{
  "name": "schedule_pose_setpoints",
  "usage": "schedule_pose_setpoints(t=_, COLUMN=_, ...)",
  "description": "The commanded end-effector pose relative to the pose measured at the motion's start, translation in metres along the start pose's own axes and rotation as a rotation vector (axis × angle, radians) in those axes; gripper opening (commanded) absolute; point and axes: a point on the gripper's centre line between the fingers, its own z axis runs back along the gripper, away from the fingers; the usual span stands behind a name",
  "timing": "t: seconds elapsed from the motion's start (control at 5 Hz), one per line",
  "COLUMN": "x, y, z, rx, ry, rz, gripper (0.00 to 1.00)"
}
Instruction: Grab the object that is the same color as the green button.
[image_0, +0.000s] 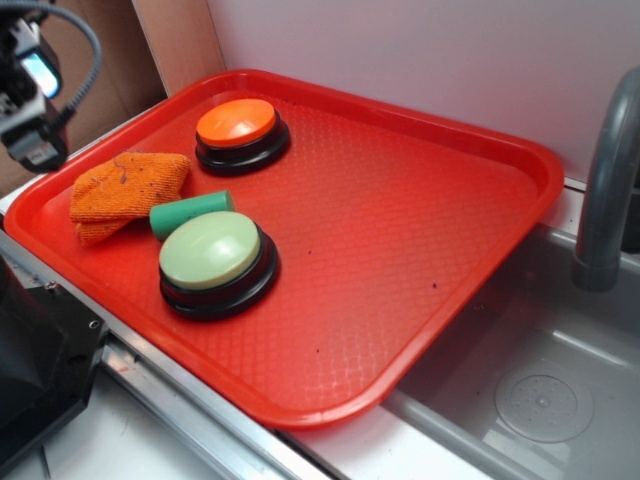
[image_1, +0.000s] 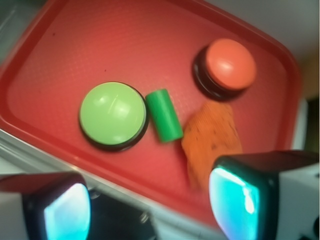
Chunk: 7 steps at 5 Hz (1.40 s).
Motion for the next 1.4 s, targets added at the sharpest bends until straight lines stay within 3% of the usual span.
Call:
schedule_pose_setpoints(t=0.0, x=-0.001, y=0.025, z=-0.053, rx=-0.024, ry=-0.065, rz=-0.108, gripper=1.00)
schedule_pose_setpoints(t=0.2, x=0.004, y=0.031, z=-0.074, rx=-0.044, ry=-0.087, rz=-0.142, gripper=1.00)
schedule_pose_setpoints(t=0.6, x=0.022, y=0.027, z=-0.118, rx=-0.090, ry=-0.062, rz=-0.161, gripper=1.00)
schedule_pose_setpoints(t=1.2, x=0.042, y=-0.009, z=-0.136, rx=-0.170, ry=-0.068, rz=-0.172, gripper=1.00)
